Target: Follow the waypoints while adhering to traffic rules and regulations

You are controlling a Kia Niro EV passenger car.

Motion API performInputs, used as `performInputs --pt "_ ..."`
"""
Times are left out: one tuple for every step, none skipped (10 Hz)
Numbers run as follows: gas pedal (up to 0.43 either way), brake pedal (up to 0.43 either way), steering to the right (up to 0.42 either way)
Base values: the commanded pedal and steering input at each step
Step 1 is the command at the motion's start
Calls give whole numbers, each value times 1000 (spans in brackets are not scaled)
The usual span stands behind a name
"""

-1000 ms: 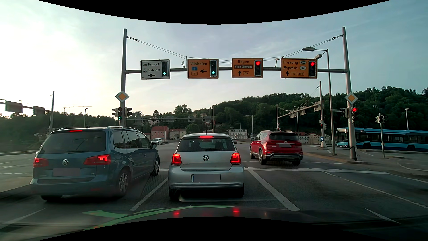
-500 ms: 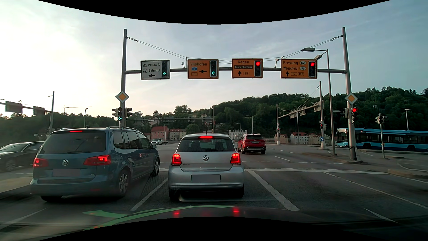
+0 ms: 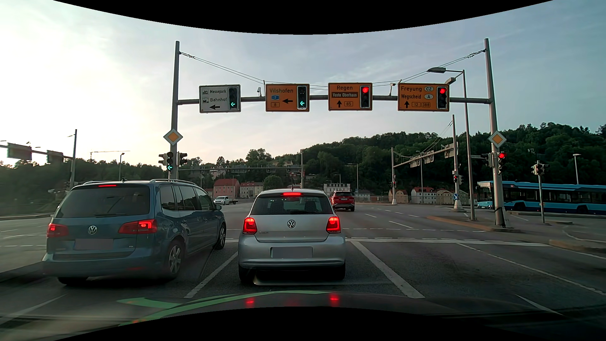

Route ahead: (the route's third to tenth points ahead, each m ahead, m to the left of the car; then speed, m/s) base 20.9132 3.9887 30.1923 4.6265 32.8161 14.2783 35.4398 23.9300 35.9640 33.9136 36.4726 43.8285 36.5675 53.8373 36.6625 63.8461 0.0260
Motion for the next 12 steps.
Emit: performInputs --pt "0 256 -10" --pt "0 256 -9" --pt "0 262 -10" --pt "0 256 -10" --pt "0 262 -10" --pt "0 262 -10" --pt "0 262 -10" --pt "0 262 -9" --pt "0 262 -10" --pt "0 262 -9" --pt "0 262 -10" --pt "0 262 -10"
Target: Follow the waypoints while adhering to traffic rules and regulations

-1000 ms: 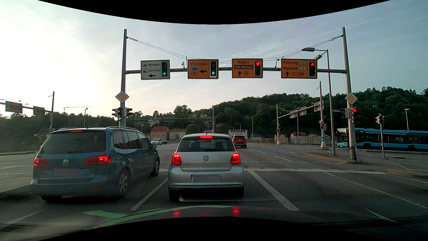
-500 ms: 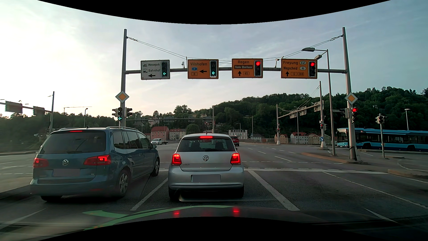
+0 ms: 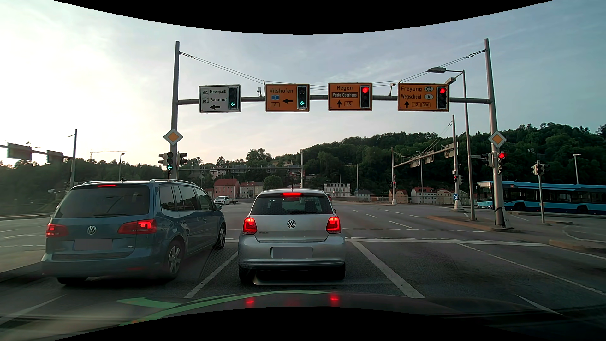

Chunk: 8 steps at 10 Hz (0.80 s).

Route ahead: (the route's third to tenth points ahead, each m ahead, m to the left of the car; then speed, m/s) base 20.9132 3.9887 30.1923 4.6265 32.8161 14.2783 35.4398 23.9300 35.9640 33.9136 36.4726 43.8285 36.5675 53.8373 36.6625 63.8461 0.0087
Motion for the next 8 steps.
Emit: performInputs --pt "0 262 -10" --pt "0 262 -10" --pt "0 262 -10" --pt "0 262 -10" --pt "0 262 -10" --pt "0 262 -10" --pt "0 262 -10" --pt "0 262 -10"
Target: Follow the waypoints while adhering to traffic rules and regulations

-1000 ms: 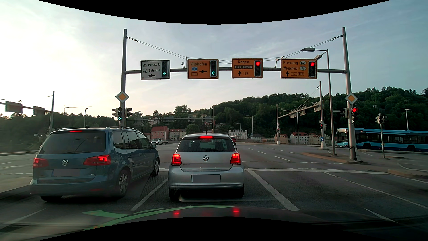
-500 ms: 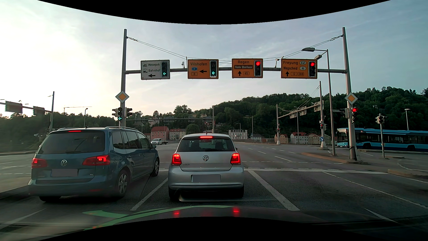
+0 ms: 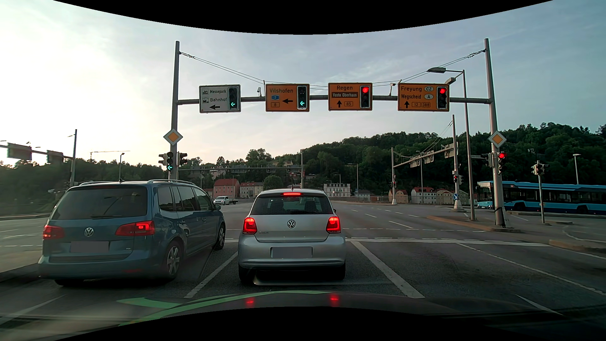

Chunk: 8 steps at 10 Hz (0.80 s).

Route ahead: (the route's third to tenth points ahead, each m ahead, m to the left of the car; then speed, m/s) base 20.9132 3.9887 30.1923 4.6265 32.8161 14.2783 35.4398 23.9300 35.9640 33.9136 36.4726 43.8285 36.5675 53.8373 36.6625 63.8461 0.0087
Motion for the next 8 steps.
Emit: performInputs --pt "0 262 -10" --pt "0 268 -10" --pt "0 268 -10" --pt "0 268 -10" --pt "0 268 -10" --pt "0 171 -10" --pt "0 0 -10" --pt "130 0 -10"
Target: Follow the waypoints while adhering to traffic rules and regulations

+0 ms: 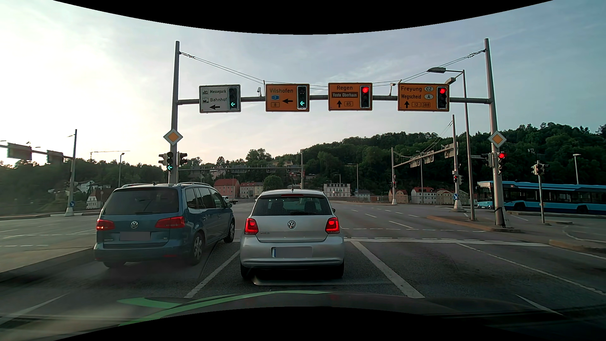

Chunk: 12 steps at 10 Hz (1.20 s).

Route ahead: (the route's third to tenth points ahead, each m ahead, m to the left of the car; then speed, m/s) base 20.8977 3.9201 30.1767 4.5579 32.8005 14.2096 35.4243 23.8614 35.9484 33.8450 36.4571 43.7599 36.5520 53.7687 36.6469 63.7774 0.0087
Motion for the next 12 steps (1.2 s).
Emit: performInputs --pt "280 0 -10" --pt "370 0 -10" --pt "378 0 -10" --pt "390 0 -10" --pt "398 0 -10" --pt "429 0 -10" --pt "449 0 -11" --pt "461 0 -10" --pt "461 0 -10" --pt "461 0 -10" --pt "469 0 -10" --pt "480 0 -8"
